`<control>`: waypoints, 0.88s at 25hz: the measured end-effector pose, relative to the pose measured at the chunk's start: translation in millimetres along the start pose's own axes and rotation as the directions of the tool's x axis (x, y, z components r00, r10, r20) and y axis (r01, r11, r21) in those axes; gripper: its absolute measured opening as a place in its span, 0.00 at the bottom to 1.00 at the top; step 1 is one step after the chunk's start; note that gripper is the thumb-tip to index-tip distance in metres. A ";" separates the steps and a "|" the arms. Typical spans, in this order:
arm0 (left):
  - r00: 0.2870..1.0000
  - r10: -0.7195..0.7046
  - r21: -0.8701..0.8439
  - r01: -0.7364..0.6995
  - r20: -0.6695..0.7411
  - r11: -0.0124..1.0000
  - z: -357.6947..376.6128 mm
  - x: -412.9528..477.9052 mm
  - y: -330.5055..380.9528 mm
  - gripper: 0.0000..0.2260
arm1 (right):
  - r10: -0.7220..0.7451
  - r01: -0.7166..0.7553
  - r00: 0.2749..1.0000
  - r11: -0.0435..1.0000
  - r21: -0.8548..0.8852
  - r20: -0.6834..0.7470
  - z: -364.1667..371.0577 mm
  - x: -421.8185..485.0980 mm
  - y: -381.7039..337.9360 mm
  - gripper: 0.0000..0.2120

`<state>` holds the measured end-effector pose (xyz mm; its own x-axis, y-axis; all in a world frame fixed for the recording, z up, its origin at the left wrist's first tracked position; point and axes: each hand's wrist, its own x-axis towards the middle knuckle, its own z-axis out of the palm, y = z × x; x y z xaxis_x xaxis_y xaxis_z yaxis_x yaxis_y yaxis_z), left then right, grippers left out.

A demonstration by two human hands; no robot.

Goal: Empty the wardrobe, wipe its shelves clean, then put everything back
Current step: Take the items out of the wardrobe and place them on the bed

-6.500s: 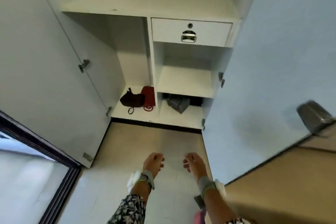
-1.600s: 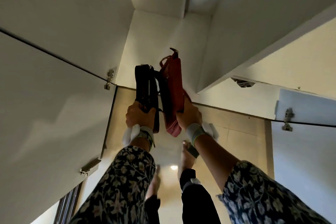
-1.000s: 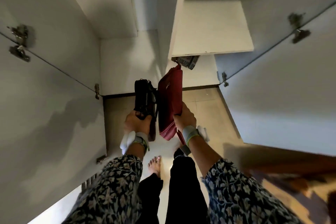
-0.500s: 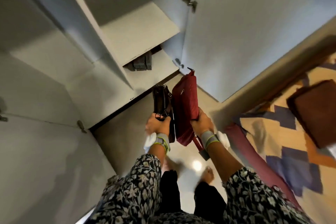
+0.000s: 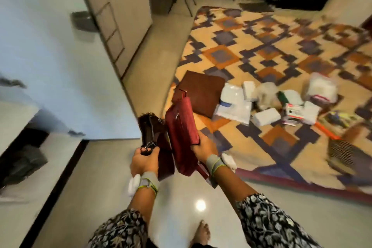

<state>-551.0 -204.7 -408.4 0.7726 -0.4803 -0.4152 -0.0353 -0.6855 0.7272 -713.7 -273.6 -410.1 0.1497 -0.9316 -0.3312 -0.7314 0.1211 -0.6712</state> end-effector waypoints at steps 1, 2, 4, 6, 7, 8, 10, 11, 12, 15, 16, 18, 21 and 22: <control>0.998 0.052 0.008 -0.053 0.038 0.999 28.9 -24.5 19.0 0.14 | 0.023 -0.023 0.999 1.000 0.004 -0.046 -35.8 -2.5 24.3 0.21; 0.993 0.097 -0.005 -0.097 0.070 0.995 52.2 -44.2 34.0 0.14 | 0.046 -0.044 0.996 0.999 0.022 -0.081 -63.1 -5.2 42.7 0.22; 0.972 0.187 -0.026 -0.185 0.145 0.982 98.6 -80.5 62.7 0.12 | 0.113 -0.098 0.979 0.990 0.100 -0.168 -114.7 -12.3 80.5 0.27; 0.936 0.284 0.003 -0.291 0.210 0.957 145.8 -118.3 88.1 0.11 | 0.178 -0.137 0.957 0.973 0.184 -0.229 -162.2 -22.1 121.0 0.29; 0.918 0.314 0.003 -0.324 0.242 0.946 162.4 -132.7 98.2 0.11 | 0.198 -0.139 0.944 0.964 0.225 -0.265 -180.6 -26.9 132.9 0.28; 0.891 0.346 -0.001 -0.362 0.293 0.932 188.1 -152.1 111.9 0.11 | 0.243 -0.151 0.915 0.947 0.284 -0.322 -205.2 -30.8 153.9 0.26; 0.842 0.385 -0.016 -0.410 0.378 0.912 230.1 -187.4 132.6 0.11 | 0.320 -0.185 0.863 0.920 0.345 -0.391 -247.5 -38.3 189.6 0.21; 0.810 0.410 -0.032 -0.438 0.420 0.898 252.7 -203.5 141.4 0.11 | 0.356 -0.201 0.833 0.908 0.368 -0.423 -268.4 -41.8 206.6 0.20; 0.786 0.419 -0.039 -0.452 0.454 0.891 268.6 -215.6 148.5 0.11 | 0.394 -0.220 0.801 0.894 0.390 -0.450 -283.7 -43.1 220.5 0.21; 0.714 0.454 -0.036 -0.517 0.534 0.855 346.4 -257.8 177.6 0.13 | 0.500 -0.239 0.679 0.843 0.482 -0.537 -341.2 -40.5 276.7 0.24; 0.692 0.455 -0.042 -0.525 0.561 0.850 379.2 -274.3 188.8 0.13 | 0.533 -0.236 0.632 0.824 0.515 -0.563 -362.4 -34.1 301.2 0.23; 0.671 0.431 -0.056 -0.503 0.604 0.862 412.7 -295.6 201.1 0.14 | 0.604 -0.229 0.558 0.771 0.594 -0.569 -387.7 -32.9 329.2 0.21; 0.630 0.415 -0.015 -0.539 0.657 0.842 456.8 -328.3 212.3 0.12 | 0.683 -0.239 0.493 0.702 0.671 -0.539 -422.7 -44.0 353.2 0.19; 0.611 0.405 -0.019 -0.537 0.680 0.843 495.1 -347.0 227.5 0.13 | 0.699 -0.235 0.459 0.691 0.684 -0.548 -453.7 -35.1 375.0 0.20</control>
<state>-1140.9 -464.9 -369.5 0.0269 -0.9433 -0.3309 -0.4327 -0.3094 0.8468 -1295.1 -350.9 -349.3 -0.8073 -0.5309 -0.2576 -0.0850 0.5367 -0.8395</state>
